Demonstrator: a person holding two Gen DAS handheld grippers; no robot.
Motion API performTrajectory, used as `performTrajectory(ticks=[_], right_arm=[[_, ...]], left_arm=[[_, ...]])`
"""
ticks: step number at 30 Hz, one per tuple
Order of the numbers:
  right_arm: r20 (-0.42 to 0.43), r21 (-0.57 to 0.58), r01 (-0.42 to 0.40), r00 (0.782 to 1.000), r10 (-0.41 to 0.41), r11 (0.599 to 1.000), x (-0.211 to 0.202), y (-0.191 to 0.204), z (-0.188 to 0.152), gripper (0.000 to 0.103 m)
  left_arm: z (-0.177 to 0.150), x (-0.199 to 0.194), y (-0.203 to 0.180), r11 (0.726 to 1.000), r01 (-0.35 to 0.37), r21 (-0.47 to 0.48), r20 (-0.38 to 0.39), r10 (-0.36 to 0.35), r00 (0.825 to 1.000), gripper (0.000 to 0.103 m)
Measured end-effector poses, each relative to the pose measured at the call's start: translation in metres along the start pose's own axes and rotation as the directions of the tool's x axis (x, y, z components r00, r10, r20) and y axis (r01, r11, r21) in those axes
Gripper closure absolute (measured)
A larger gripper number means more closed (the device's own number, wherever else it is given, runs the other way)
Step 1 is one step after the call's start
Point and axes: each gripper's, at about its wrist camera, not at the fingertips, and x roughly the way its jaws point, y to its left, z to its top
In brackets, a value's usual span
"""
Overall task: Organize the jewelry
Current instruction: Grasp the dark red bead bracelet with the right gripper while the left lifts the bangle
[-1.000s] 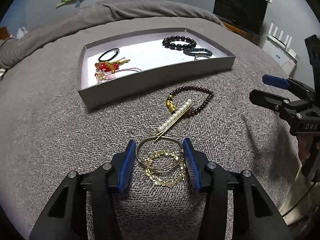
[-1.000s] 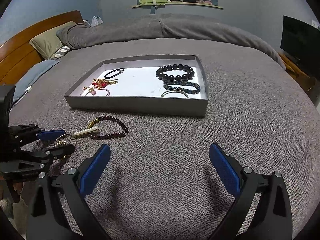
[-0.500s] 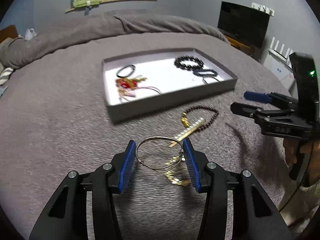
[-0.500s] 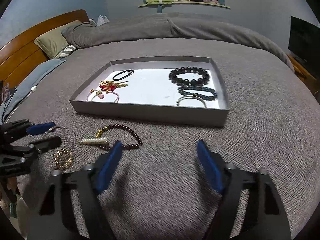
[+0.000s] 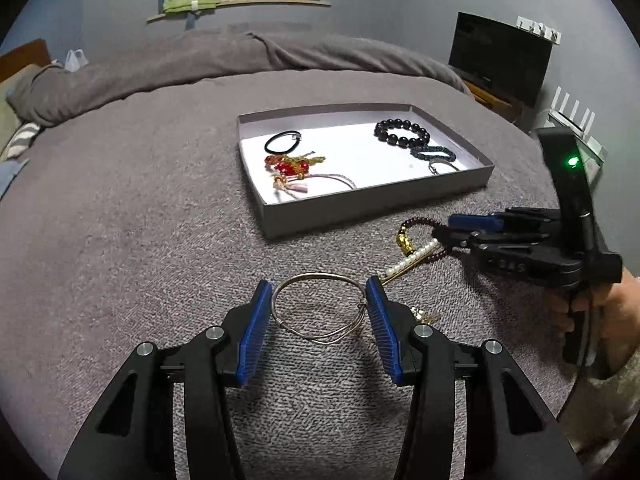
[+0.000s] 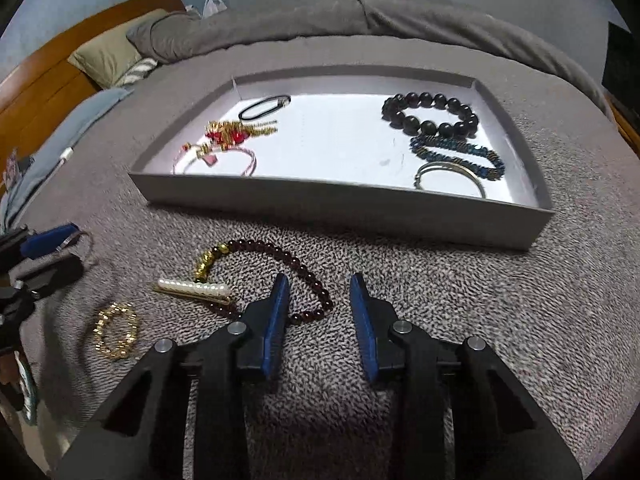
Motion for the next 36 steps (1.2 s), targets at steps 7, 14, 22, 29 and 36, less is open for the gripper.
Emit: performTrajectory(ticks=[7,14,22,29,36], right_arm=[[-0.012,-0.034,-0.021,1.000,0.021,0.999,0.002,0.001,0.005,0.097],[0.052,0.013,-0.043,0.998,0.042,0.999,-0.021,-0.006,0.001,0.097],[0.134,0.043,-0.031,0.991,0.025,0.999,-0.059,-0.021,0.005,0.097],[0.217,0.062,-0.019,0.976,0.005,0.998,-0.095,-0.033,0.011,0.097],[0.250,0.065,-0.017,0.968,0.000,0.998,-0.110,-0.040,0.017,0.097]], left_arm=[[0.000,-0.006,0.002,1.000,0.005,-0.004,0.015,-0.005,1.000,0.053],[0.001,-0.016,0.003,1.000,0.000,-0.011,0.039,0.001,0.999,0.053],[0.004,-0.026,0.001,1.000,-0.002,-0.005,0.062,0.002,0.998,0.053],[0.009,-0.034,-0.005,1.000,0.001,0.014,0.086,-0.002,0.996,0.053],[0.018,-0.032,-0.008,0.999,0.009,0.034,0.085,-0.012,0.996,0.053]])
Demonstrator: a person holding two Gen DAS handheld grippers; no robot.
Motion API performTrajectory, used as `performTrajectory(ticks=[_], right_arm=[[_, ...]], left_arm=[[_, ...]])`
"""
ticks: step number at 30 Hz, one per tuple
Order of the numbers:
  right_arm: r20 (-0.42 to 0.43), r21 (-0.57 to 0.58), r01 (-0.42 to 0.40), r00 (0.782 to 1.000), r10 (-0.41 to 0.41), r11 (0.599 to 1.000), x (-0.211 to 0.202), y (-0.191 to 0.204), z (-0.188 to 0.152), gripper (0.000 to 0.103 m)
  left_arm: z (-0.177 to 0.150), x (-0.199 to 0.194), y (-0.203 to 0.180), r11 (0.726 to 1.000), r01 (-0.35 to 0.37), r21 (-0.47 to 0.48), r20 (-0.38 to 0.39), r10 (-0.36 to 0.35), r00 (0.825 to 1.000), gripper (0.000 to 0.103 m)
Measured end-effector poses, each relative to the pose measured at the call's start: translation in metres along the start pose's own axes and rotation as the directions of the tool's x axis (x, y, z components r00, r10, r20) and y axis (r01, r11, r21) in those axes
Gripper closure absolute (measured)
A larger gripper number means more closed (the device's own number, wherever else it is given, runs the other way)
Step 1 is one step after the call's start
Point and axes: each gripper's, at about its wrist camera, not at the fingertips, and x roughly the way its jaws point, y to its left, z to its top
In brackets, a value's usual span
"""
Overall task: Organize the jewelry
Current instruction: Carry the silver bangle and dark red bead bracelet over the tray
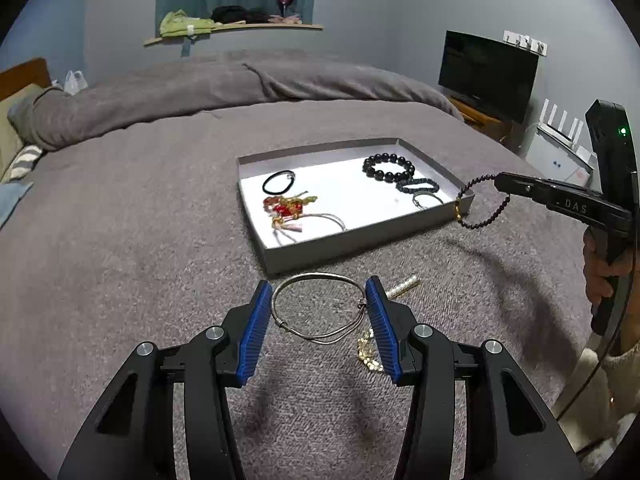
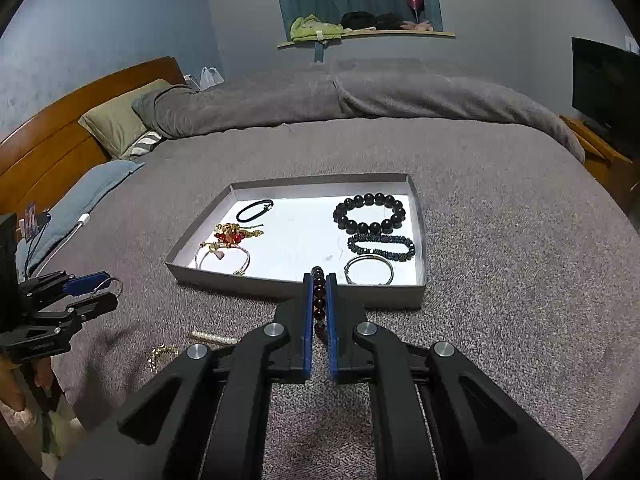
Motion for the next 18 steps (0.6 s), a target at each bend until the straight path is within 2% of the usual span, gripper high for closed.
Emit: performTrajectory(ticks=[13,18], right_arm=[[0.029,-0.039,0.018,0.999,-0.016,0.999,0.019,0.008,0.027,0.097],[0.036,-0.045,0.018,0.999,-0.016,0.999,0.038,0.011,0.041,0.097]], left_arm=[[0.046,0.025,0.004,0.999,0.011,0.052,0.017,-0.012,1.000,0.053],[0.072,0.043,0.015,0.999,0.012,0.043,0.023,-0.013,1.000,0.053]])
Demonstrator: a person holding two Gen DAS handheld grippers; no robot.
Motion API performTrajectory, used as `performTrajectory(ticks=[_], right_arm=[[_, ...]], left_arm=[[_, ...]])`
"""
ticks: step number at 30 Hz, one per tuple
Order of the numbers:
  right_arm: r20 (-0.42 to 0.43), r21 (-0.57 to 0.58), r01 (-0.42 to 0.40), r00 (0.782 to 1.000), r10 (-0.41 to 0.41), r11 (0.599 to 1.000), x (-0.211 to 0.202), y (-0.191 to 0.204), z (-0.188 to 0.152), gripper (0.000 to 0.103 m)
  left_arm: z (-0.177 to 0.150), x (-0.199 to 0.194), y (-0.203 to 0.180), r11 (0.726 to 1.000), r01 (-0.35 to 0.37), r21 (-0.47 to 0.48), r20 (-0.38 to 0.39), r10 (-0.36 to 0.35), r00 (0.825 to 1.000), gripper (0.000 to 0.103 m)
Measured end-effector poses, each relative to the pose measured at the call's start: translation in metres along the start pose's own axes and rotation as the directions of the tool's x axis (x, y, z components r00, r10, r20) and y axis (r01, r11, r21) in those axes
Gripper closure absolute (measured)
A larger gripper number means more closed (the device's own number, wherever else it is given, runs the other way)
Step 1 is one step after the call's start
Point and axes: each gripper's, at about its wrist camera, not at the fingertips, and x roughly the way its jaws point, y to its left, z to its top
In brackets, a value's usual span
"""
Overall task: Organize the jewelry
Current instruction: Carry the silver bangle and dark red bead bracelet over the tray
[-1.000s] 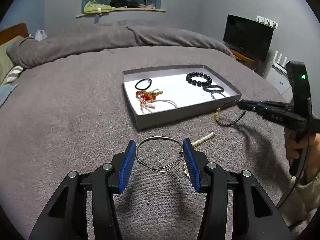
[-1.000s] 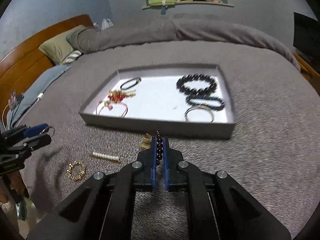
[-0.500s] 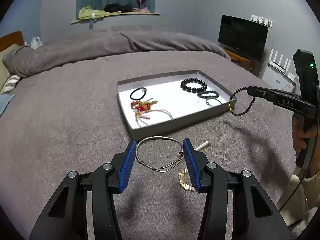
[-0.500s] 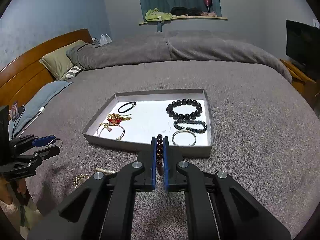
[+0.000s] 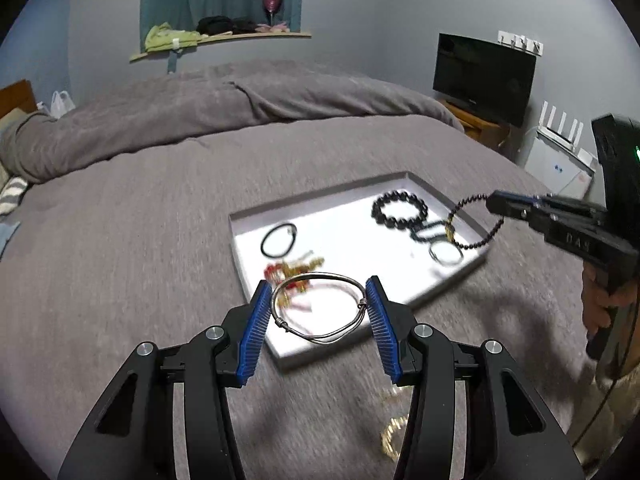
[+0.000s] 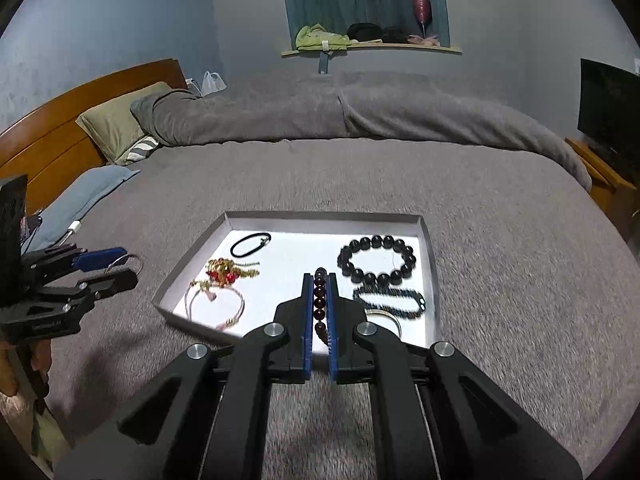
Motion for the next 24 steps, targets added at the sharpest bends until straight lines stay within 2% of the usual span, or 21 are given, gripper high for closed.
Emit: performTrajectory(ticks=[5,10,14,18,24], right_arm=[[-0.021,0.010,-0.021,1.000,0.021,1.000,0.018,0.000,0.008,0.097],[-0.037,-0.006,-0.028,0.999,0.028,1.000,0.039,0.004,0.015,0.097],[-0.062,0.000,-0.048,0.997,0.048,0.999,0.063,0.003,0.023,0.097],[-0.092,0.020,-0.067,0.993,0.069,0.998,0.086,-0.002,0.030,0.097],[-0.138,0.081,-0.103,0.984,0.114,0.991,0.119,-0.013,0.037,0.097]], left_arm=[[0.015,0.019,0.004,1.000,-0.001,0.023,0.001,0.001,1.000,0.053],[0.026,0.049,0.011,0.999,0.046,0.003,-0.015,-0.046,0.999,0.053],[0.034,0.073,0.005,0.996,0.074,0.040,-0.034,-0.073,0.997,0.053],[0.040,0.104,-0.007,0.992,0.073,0.102,-0.096,-0.063,0.993,0.053],[0.043,0.140,-0.012,0.991,0.097,0.094,-0.200,-0.077,0.977,0.053]])
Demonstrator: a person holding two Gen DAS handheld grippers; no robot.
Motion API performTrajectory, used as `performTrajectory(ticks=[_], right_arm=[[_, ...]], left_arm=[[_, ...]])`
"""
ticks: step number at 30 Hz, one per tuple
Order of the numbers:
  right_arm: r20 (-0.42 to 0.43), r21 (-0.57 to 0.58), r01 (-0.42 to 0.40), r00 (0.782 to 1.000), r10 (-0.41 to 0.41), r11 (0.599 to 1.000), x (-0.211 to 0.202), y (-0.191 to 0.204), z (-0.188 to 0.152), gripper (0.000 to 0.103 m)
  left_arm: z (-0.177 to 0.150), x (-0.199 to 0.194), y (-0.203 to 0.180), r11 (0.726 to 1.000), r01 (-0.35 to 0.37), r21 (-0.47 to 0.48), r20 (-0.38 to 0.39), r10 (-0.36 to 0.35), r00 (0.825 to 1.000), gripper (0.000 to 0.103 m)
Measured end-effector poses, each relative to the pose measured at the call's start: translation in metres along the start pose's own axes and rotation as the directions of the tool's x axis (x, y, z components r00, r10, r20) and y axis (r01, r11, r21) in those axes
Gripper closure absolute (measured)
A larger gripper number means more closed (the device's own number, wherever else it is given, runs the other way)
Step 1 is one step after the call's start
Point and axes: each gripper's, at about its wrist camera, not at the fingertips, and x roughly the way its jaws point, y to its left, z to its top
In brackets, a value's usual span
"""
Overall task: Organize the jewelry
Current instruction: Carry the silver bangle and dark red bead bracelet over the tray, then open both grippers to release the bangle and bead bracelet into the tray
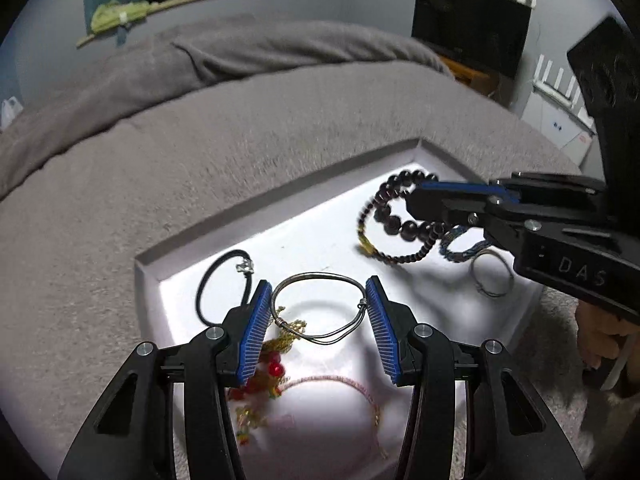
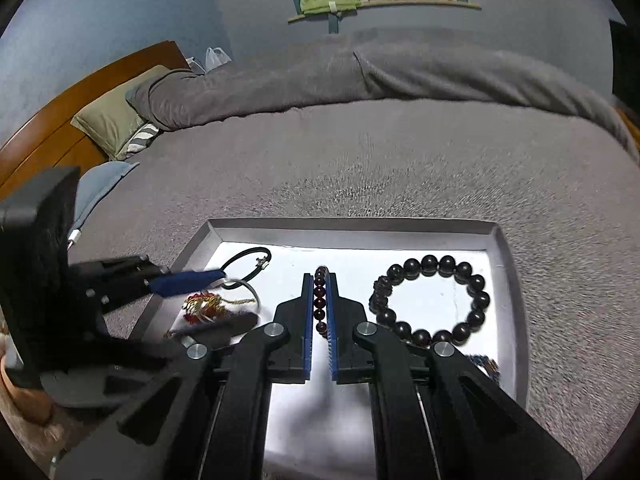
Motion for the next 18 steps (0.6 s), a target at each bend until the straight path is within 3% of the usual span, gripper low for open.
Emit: performTrajectory(ticks=[9,18], right_arm=[[-0.039,0.003,0.093,0.995,-0.092,0.996,0.024,-0.012,0.014,0.097],[-0.111,-0.042,0.142,0.983,-0.146,0.989,0.053,-0.009,0.016,0.097]], left_arm=[[0.004,0.031,0.000,1.000,-0.015,0.021,-0.090,0.017,0.996,0.053],[0.004,0.039,0.006,1.000,-0.004,0.006,-0.120,0.004,0.993,0.053]])
